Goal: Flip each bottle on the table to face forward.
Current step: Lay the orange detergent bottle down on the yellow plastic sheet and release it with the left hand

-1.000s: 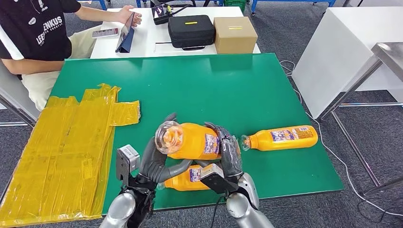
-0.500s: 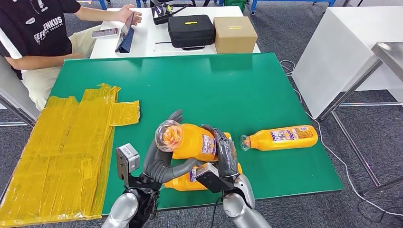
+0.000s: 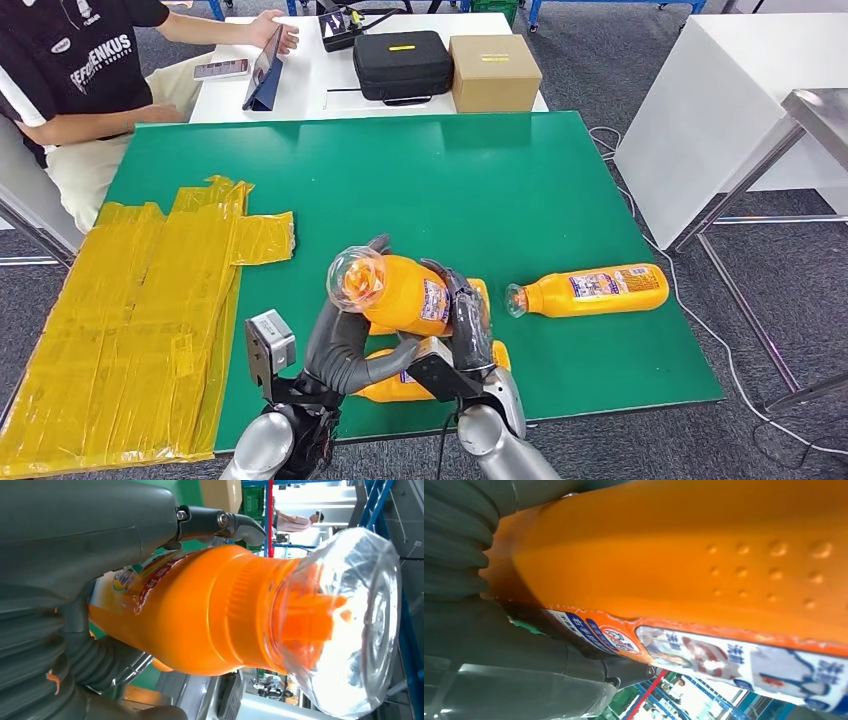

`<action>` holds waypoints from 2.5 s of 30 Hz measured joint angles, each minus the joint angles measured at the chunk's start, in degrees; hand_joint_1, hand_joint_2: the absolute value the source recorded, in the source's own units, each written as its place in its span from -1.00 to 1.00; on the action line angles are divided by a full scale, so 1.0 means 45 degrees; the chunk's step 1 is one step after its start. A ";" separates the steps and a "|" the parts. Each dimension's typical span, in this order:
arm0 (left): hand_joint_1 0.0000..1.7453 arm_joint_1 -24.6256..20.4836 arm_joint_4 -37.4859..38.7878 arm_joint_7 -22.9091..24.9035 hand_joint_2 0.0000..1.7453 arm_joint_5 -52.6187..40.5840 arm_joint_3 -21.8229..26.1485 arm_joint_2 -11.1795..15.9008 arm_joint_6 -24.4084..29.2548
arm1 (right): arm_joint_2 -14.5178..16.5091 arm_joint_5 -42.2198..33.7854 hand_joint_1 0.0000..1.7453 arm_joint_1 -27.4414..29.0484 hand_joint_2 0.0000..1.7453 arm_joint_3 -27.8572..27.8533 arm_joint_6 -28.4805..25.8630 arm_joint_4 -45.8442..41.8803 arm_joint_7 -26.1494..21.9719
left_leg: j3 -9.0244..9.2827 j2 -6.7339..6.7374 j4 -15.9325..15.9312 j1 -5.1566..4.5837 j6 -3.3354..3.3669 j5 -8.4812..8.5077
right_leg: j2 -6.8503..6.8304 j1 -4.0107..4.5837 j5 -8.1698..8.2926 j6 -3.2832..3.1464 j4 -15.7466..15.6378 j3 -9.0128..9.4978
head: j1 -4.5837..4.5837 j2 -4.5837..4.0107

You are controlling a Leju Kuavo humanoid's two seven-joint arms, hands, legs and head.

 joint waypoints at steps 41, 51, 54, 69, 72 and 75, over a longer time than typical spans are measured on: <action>-1.00 -0.0712 0.0777 -0.0236 1.00 0.1197 0.1084 0.0005 0.0381 | 0.1277 -0.0717 1.00 -0.2974 1.00 0.2668 -0.0957 0.5051 0.0239 | -0.0011 0.0004 0.0005 0.0000 -0.0022 0.0025 | -0.0002 -0.0002 0.0002 -0.0001 0.0033 -0.0041 | -0.0001 0.0000; -1.00 -0.0910 0.1851 -0.0374 1.00 0.1320 0.1169 0.0019 0.0625 | 0.0890 0.2412 1.00 -0.3347 1.00 0.2639 -0.1453 0.6166 0.1298 | -0.0025 0.0015 0.0008 0.0000 -0.0022 0.0026 | 0.0004 -0.0005 0.0002 -0.0001 0.0033 -0.0065 | -0.0002 0.0001; -1.00 -0.0914 0.2036 -0.0404 1.00 0.1366 0.1183 0.0019 0.0625 | 0.0873 0.2891 1.00 -0.3317 1.00 0.2428 -0.1460 0.6295 0.1374 | -0.0031 0.0016 0.0008 0.0000 -0.0022 0.0026 | 0.0004 -0.0005 0.0002 -0.0001 0.0033 -0.0074 | -0.0004 0.0001; 1.00 -0.1035 0.2466 -0.0573 1.00 0.1390 0.1203 0.0004 0.0682 | 0.0825 0.2089 1.00 -0.3194 1.00 0.2385 -0.1264 0.6547 0.1099 | -0.0015 0.0015 0.0006 0.0000 -0.0031 0.0033 | 0.0003 -0.0006 0.0001 -0.0005 0.0032 -0.0173 | -0.0004 0.0002; 1.00 -0.1024 0.2478 -0.0661 1.00 0.1311 0.1223 0.0000 0.0797 | 0.0785 0.1855 1.00 -0.3078 1.00 0.2465 -0.1250 0.6518 0.1045 | -0.0014 0.0015 0.0006 0.0000 -0.0031 0.0033 | 0.0003 -0.0006 0.0002 -0.0004 0.0032 -0.0160 | -0.0002 0.0001; 1.00 -0.0951 0.2472 -0.0743 1.00 0.1169 0.1290 0.0000 0.0913 | 0.0777 0.1765 1.00 -0.2950 1.00 0.2534 -0.1250 0.6448 0.1037 | -0.0013 0.0015 0.0007 0.0000 -0.0031 0.0034 | 0.0004 -0.0005 0.0003 -0.0003 0.0033 -0.0095 | -0.0004 0.0000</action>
